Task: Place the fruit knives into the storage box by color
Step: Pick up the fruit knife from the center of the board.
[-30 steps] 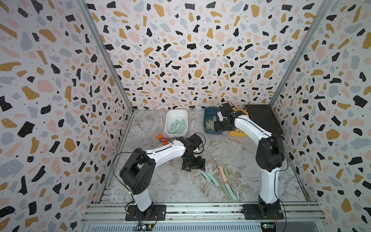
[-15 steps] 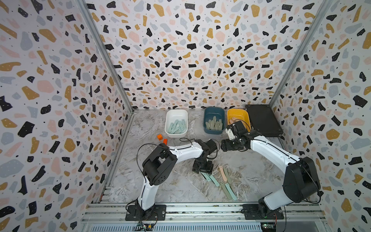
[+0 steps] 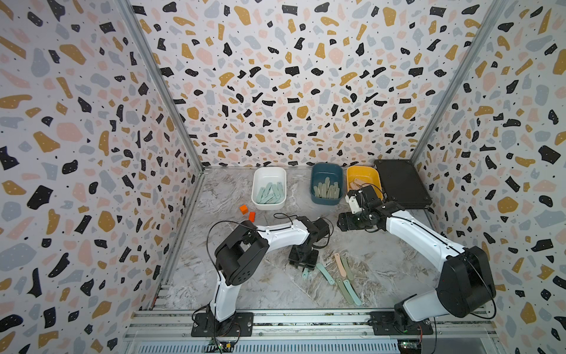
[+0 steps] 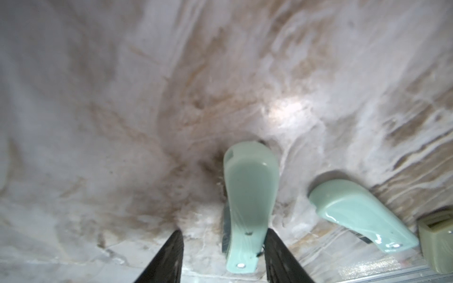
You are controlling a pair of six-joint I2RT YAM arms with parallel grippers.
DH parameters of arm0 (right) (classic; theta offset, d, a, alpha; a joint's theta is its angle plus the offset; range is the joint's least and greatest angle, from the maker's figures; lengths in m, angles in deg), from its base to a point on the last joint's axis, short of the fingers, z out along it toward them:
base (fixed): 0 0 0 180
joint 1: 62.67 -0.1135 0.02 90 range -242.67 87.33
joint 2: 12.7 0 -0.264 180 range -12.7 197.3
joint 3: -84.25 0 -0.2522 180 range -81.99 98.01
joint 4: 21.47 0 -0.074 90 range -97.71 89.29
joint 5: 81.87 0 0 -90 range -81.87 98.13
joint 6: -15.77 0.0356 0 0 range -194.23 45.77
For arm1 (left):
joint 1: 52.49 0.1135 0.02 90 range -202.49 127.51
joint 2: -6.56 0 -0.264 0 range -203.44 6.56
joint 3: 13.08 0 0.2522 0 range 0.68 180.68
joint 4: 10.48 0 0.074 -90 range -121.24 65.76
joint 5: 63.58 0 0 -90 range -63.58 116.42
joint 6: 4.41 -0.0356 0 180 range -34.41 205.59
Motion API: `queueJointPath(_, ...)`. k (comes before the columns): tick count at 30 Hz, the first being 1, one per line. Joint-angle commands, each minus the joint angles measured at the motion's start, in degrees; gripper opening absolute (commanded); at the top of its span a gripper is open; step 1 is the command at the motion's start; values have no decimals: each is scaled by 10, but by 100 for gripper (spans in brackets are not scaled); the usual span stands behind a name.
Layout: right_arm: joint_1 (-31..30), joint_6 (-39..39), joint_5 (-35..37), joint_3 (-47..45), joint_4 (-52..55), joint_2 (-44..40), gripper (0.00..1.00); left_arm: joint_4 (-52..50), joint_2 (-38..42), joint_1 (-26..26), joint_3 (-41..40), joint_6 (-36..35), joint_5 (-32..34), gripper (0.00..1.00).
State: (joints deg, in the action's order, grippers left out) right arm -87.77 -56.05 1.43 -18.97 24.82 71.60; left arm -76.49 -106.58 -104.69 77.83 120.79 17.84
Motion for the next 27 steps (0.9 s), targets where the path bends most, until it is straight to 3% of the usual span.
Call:
queueJointPath(1, -1, 13, -8, -11, 5, -19, 83, -7, -6, -2, -10, -12, 10, 55)
queueJointPath(3, -1, 18, -8, -18, 9, -26, 84, 0, -20, -2, 6, -17, -9, 51)
queueJointPath(11, -1, 33, 1, -64, 33, -88, 92, 23, -36, 9, 9, -26, -40, 20)
queueJointPath(14, -1, 43, -7, -92, 36, -121, 96, 21, -17, 27, 10, -29, -42, 14)
queueJointPath(20, -12, 82, -51, -191, -56, -136, 100, -20, 13, 92, 62, -66, -12, 7)
queueJointPath(27, -108, 72, -10, -237, -65, -163, 100, -86, 12, 199, 181, -114, 34, 6)
